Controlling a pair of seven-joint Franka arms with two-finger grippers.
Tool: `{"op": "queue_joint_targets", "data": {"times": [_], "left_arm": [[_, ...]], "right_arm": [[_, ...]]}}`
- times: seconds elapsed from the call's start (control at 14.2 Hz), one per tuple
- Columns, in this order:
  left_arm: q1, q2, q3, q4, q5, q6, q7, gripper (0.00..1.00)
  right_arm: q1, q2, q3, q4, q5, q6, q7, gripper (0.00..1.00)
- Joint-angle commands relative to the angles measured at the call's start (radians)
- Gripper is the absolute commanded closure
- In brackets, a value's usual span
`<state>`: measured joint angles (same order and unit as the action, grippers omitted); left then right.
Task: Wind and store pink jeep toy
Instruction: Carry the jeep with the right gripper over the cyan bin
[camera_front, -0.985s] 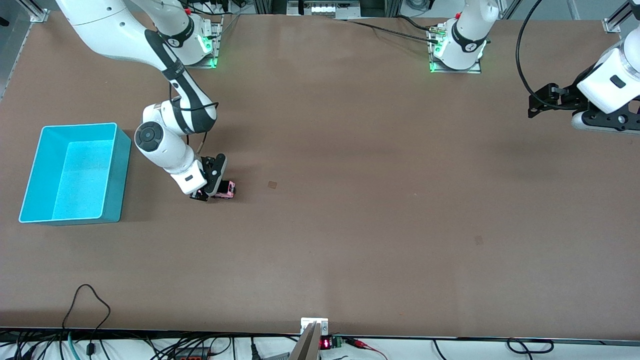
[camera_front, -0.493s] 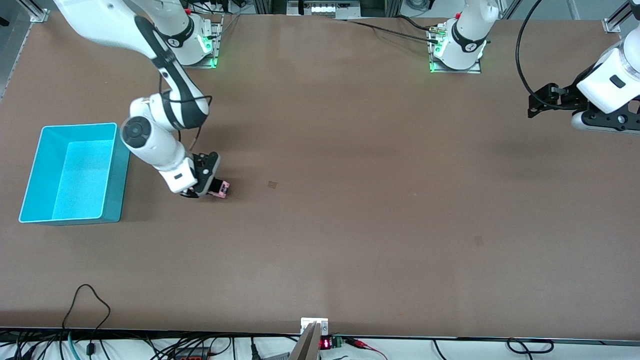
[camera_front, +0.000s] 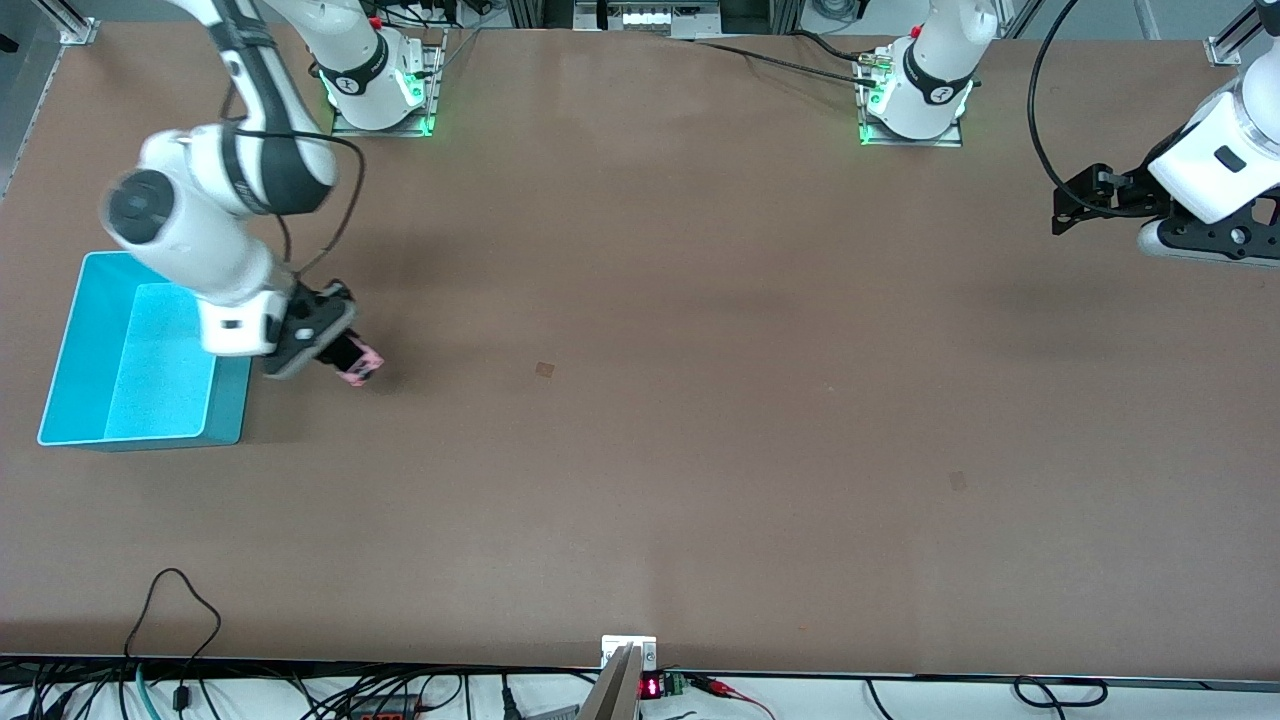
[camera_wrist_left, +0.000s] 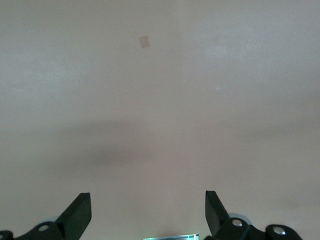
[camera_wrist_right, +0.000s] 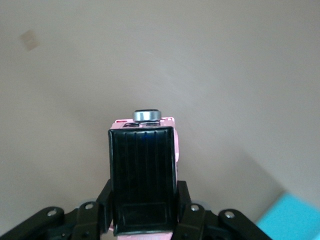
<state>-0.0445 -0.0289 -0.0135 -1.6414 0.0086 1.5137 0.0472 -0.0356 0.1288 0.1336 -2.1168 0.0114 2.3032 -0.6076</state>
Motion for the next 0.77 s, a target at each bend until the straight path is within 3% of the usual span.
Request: {"op": "queue_joint_targets", "data": {"times": [0.0, 0.42, 0.7], "left_arm": [[-0.005, 0.017, 0.001, 0.035, -0.005, -0.024, 0.006, 0.00], [-0.005, 0.017, 0.001, 0.035, -0.007, -0.026, 0.006, 0.00], [-0.005, 0.017, 0.001, 0.035, -0.007, -0.026, 0.006, 0.00]], "right_arm": [[-0.023, -0.037, -0.043, -0.020, 0.001, -0.043, 0.136, 1.00], [-0.018, -0.025, -0.228, -0.017, -0.010, -0.067, 0.196, 1.00], [-0.012, 0.026, -0.353, -0.017, -0.014, 0.048, 0.177, 1.00]]}}
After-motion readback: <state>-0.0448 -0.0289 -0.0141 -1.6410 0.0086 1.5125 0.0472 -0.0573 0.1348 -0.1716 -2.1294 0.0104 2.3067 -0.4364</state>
